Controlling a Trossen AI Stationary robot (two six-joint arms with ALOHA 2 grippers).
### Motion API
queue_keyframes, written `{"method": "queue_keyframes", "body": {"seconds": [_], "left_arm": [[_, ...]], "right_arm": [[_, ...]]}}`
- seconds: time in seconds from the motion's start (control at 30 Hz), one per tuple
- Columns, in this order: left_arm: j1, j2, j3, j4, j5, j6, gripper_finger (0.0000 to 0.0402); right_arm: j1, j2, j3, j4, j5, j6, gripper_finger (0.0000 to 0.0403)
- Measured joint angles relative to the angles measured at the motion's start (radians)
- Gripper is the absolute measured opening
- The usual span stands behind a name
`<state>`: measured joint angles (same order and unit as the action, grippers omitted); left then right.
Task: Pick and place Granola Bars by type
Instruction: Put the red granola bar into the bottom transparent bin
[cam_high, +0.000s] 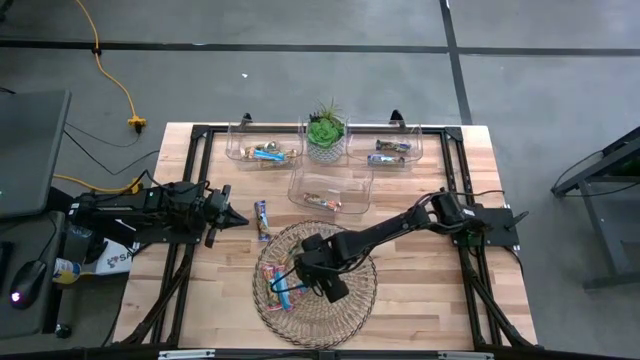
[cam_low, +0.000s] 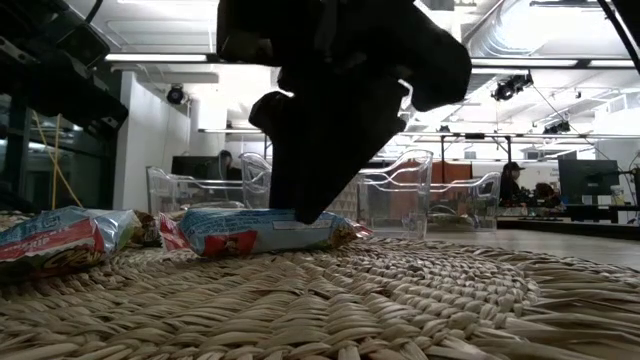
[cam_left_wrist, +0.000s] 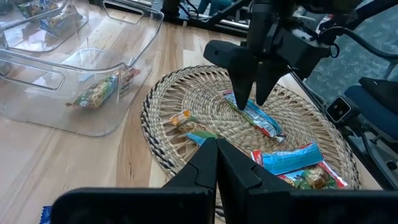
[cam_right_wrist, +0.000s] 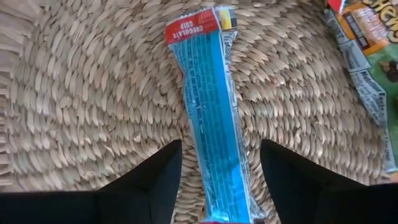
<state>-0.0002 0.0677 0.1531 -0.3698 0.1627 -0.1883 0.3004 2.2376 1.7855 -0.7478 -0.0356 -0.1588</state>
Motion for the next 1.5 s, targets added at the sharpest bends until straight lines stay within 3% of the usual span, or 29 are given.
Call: {"method": "queue_keyframes", "body": {"seconds": [0.87, 1.5], "left_arm": [[0.000, 0.000, 0.000, 0.000, 0.002, 0.000, 0.0001], [0.000, 0.000, 0.000, 0.000, 0.003, 0.000, 0.0001]], "right_arm": [[0.011, 0.052, 0.001, 0.032, -0.004, 0.002, 0.0179], [0.015, 0.052, 0.001, 0.035, 0.006, 0.072, 0.0114]]}}
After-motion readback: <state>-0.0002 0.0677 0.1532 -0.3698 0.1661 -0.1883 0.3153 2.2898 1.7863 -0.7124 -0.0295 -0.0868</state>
